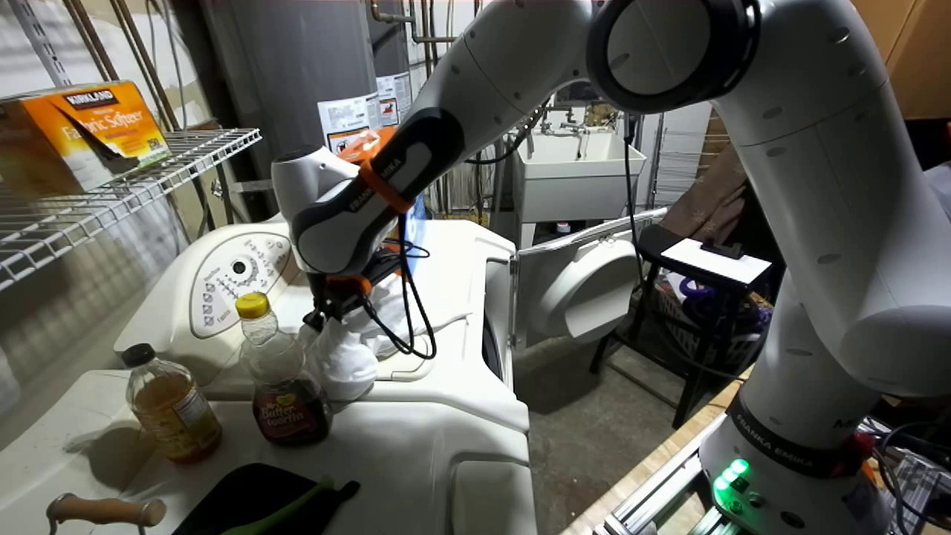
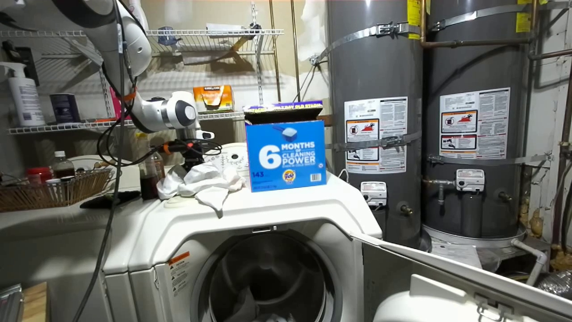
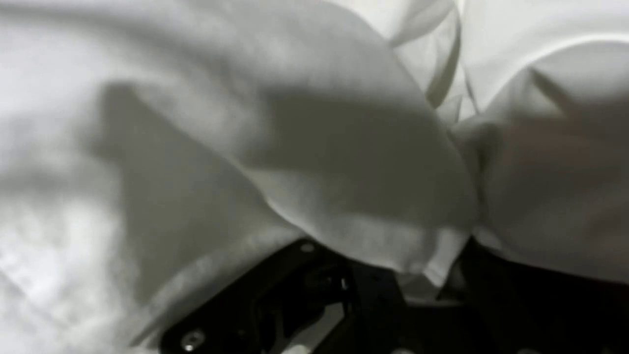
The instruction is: Pick up the white cloth from the top of the washing machine then place it inside the machine.
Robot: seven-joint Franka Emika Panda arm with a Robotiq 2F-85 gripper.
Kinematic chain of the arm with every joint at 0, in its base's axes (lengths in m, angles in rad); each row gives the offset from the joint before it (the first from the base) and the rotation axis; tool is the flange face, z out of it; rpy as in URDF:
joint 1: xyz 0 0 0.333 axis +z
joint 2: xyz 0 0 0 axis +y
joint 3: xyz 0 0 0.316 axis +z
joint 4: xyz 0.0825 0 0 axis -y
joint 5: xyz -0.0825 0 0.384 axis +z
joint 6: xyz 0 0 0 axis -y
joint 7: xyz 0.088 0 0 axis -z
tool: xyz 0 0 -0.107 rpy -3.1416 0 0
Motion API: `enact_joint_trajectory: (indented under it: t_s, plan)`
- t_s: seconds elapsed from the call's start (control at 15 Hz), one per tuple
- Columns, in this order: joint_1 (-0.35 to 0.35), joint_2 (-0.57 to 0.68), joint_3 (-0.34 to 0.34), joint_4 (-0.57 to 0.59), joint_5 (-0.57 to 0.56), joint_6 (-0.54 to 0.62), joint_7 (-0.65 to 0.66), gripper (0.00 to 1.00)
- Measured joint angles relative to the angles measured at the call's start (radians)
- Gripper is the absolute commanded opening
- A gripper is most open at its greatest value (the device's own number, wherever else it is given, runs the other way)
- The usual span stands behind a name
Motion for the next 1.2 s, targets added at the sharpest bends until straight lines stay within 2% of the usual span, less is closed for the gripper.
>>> enact_joint_trajectory:
  t_s: [0.13,0.4,0.67,0.93,1.0,1.2]
  plan:
    - [-0.008,-0.034,0.010,-0.060,0.028,0.059,0.008,0.05]
    - [-0.014,-0.163,0.017,-0.252,0.095,0.194,0.094,0.05]
    - [-0.019,-0.307,0.015,-0.463,0.147,0.305,0.245,0.05]
    - [-0.029,-0.447,0.014,-0.695,0.153,0.439,0.433,0.05]
    - [-0.030,-0.482,0.010,-0.752,0.141,0.463,0.487,0.19]
    - [-0.041,-0.577,0.002,-0.900,0.095,0.514,0.601,0.19]
